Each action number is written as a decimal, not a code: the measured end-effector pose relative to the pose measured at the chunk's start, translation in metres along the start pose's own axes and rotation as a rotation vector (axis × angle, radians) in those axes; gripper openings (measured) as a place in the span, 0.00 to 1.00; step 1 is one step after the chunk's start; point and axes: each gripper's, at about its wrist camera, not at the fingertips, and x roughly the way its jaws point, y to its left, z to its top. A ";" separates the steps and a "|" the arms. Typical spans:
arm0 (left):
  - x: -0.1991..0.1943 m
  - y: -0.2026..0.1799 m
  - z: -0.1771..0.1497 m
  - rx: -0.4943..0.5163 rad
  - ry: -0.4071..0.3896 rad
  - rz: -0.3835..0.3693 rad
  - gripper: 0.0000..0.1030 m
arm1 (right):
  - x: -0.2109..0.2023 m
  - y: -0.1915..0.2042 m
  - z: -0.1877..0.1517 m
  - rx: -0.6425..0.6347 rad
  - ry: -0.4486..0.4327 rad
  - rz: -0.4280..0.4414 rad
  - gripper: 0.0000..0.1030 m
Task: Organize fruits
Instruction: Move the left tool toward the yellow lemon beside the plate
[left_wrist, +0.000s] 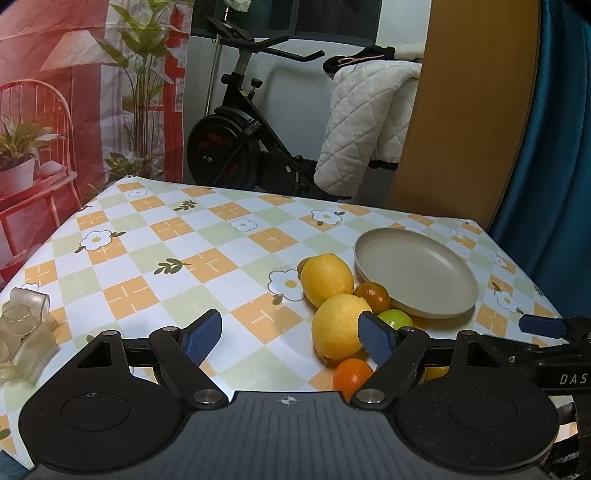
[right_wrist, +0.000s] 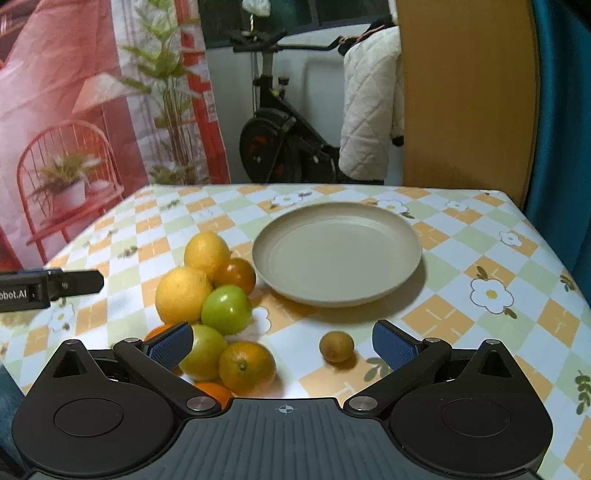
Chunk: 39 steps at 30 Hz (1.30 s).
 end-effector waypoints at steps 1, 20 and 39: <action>0.001 0.001 0.001 -0.006 -0.001 -0.001 0.80 | -0.001 -0.001 0.001 -0.004 -0.016 -0.008 1.00; 0.011 0.003 0.074 -0.053 -0.046 -0.074 0.79 | -0.016 -0.024 0.081 -0.068 -0.109 -0.086 0.99; 0.049 0.026 0.117 0.049 0.026 -0.093 0.77 | 0.043 0.009 0.122 -0.079 -0.018 0.056 0.81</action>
